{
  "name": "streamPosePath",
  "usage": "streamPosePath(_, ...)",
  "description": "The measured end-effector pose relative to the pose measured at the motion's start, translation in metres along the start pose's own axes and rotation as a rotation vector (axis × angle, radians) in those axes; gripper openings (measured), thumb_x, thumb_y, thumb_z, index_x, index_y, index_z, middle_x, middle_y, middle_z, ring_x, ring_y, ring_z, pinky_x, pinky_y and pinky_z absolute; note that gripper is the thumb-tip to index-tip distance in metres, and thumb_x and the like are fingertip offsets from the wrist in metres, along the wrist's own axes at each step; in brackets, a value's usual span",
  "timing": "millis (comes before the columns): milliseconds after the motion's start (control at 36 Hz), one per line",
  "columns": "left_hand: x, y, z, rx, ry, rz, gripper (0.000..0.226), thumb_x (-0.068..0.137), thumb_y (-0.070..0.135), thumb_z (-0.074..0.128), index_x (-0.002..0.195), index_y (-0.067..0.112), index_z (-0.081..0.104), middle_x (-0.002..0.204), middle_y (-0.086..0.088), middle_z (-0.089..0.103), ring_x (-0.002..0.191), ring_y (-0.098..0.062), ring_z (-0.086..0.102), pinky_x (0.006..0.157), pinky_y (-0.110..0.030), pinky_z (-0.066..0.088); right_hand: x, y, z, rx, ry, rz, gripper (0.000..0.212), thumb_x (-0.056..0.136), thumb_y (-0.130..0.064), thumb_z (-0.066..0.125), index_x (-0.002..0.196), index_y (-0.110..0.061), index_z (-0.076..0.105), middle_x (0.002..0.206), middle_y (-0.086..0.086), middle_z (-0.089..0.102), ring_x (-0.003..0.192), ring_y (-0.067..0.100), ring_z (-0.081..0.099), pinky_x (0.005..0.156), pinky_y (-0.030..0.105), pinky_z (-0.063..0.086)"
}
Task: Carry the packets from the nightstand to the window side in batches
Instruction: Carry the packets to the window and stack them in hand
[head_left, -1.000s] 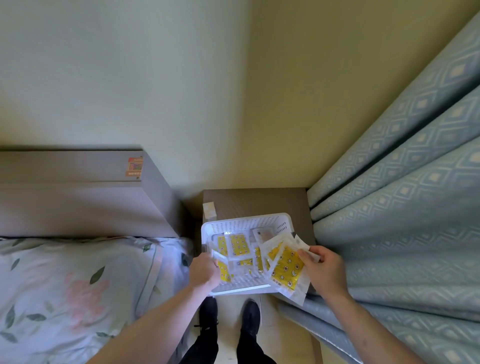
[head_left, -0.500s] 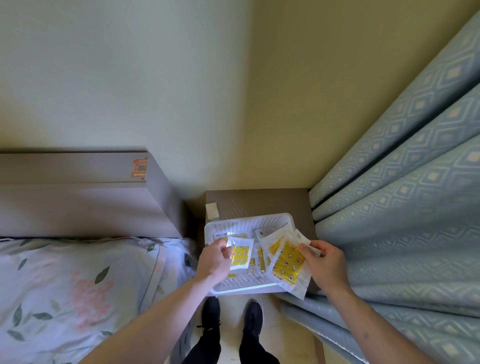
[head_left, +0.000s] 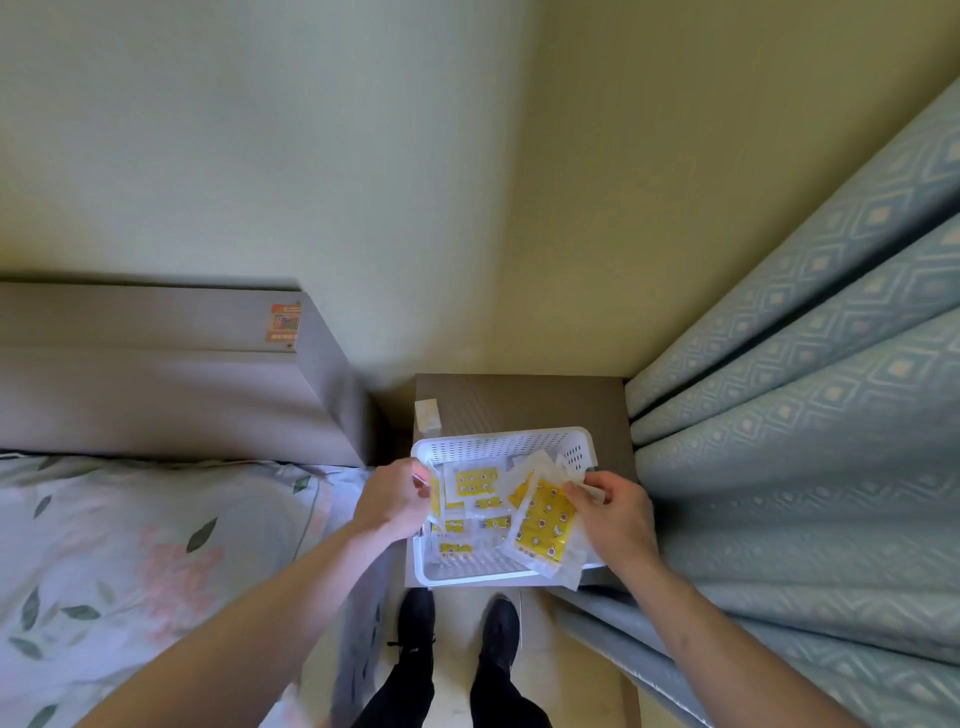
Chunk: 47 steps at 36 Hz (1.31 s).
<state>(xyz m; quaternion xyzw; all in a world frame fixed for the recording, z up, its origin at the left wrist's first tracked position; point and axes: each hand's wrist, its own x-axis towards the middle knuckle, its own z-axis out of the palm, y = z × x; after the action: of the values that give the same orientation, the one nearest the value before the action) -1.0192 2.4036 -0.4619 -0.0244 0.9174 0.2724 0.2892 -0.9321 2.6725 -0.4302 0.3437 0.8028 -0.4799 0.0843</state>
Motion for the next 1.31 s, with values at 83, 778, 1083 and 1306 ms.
streamPosePath(83, -0.001, -0.008, -0.010, -0.018, 0.031, 0.008, 0.015, 0.091, 0.020, 0.061, 0.102, 0.027, 0.069, 0.103, 0.011, 0.069, 0.097, -0.010, 0.065, 0.080, -0.022, 0.046, 0.013, -0.005, 0.013, -0.013, -0.015, -0.034, 0.010, 0.086, -0.030, 0.079, 0.086, -0.021, 0.073, 0.084, -0.008, 0.073, 0.081, 0.012, 0.070, 0.075, 0.033, 0.059)
streamPosePath(778, -0.016, -0.032, -0.020, -0.059, -0.002, 0.096, 0.010, 0.093, 0.024, 0.065, 0.094, 0.034, 0.068, 0.093, 0.020, 0.069, 0.087, 0.003, 0.065, 0.078, -0.018, 0.049, 0.045, 0.045, 0.025, -0.360, 0.007, -0.166, 0.020, 0.100, -0.023, 0.062, 0.111, -0.019, 0.078, 0.104, 0.000, 0.077, 0.089, 0.017, 0.069, 0.072, 0.025, 0.053)
streamPosePath(1083, -0.011, -0.028, -0.022, -0.079, -0.029, 0.119, 0.011, 0.093, 0.024, 0.063, 0.092, 0.032, 0.069, 0.094, 0.021, 0.071, 0.091, 0.002, 0.065, 0.083, -0.021, 0.052, 0.057, 0.037, 0.043, -0.222, -0.117, -0.135, 0.017, 0.096, -0.025, 0.067, 0.108, -0.016, 0.077, 0.099, -0.001, 0.074, 0.088, 0.014, 0.067, 0.073, 0.024, 0.049)
streamPosePath(1306, -0.009, -0.035, -0.018, -0.076, -0.043, 0.120, 0.013, 0.092, 0.022, 0.065, 0.091, 0.034, 0.069, 0.096, 0.021, 0.071, 0.094, 0.003, 0.065, 0.078, -0.015, 0.047, 0.064, 0.048, 0.052, -0.453, -0.226, -0.149, 0.022, 0.098, -0.018, 0.062, 0.115, -0.017, 0.077, 0.114, 0.000, 0.076, 0.108, 0.020, 0.069, 0.085, 0.021, 0.047)
